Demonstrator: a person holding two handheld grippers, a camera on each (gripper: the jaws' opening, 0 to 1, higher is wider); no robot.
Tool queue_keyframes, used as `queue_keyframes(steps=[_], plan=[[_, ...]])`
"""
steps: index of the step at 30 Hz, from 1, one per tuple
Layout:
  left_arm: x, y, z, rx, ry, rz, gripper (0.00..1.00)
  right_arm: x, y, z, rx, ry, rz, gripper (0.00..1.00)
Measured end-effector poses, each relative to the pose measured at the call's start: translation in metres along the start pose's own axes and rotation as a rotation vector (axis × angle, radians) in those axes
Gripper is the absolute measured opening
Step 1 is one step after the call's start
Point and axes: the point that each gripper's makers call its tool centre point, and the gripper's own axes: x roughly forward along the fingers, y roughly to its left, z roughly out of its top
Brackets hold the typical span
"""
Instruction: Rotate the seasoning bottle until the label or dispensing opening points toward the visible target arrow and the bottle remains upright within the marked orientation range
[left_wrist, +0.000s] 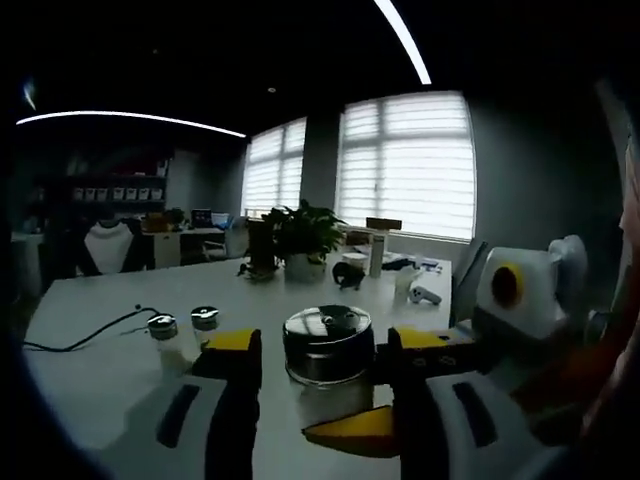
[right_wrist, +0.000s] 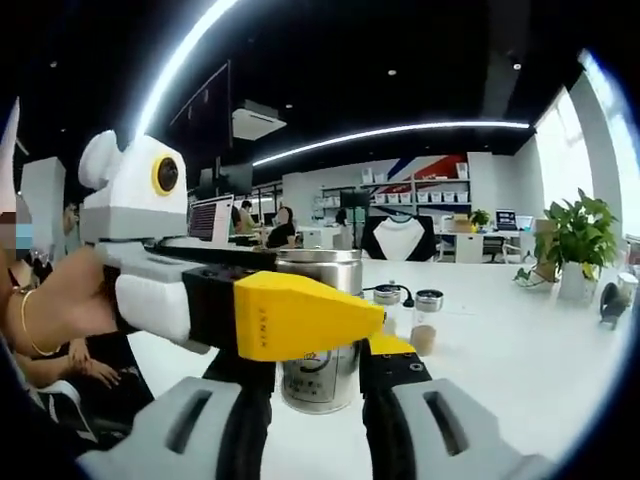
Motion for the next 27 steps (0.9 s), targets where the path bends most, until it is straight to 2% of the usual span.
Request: queue_keyframes(steps=[4, 5, 7, 14, 16, 18, 22, 23, 25, 27], plan=[[-0.001, 0.003, -0.001, -0.075, -0.020, 0.052, 0.43, 0.001, 0.000, -0.001, 0.003, -0.001, -0.010, 0.30], [-0.001, 0.003, 0.000, -0.076, -0.029, 0.061, 0.39, 0.001, 0.000, -0.001, 0.008, 0.004, -0.009, 0.30], [-0.002, 0.003, 0.002, -0.056, -0.042, 0.068, 0.38, 0.000, 0.001, -0.001, 0.011, 0.006, -0.005, 0.30], [-0.004, 0.000, 0.007, -0.023, -0.028, 0.017, 0.37, -0.002, 0.003, 0.004, 0.013, -0.012, 0.006, 0.30], [-0.004, -0.001, 0.006, 0.001, -0.012, 0.000, 0.37, -0.002, 0.005, 0.004, 0.034, -0.011, 0.046, 0.30], [-0.005, -0.008, 0.005, 0.043, 0.006, -0.064, 0.37, -0.003, 0.007, 0.005, 0.043, -0.013, 0.068, 0.31], [-0.011, -0.014, 0.010, 0.010, -0.007, -0.153, 0.37, -0.005, 0.014, 0.012, 0.043, -0.031, 0.103, 0.31], [-0.012, -0.014, 0.011, 0.011, -0.009, -0.163, 0.37, -0.005, 0.015, 0.013, 0.048, -0.032, 0.117, 0.32], [-0.017, -0.019, 0.013, 0.023, -0.011, -0.225, 0.37, -0.006, 0.021, 0.013, 0.058, -0.030, 0.163, 0.33], [-0.020, -0.020, 0.016, 0.035, -0.016, -0.246, 0.37, -0.007, 0.022, 0.014, 0.075, -0.032, 0.190, 0.35]])
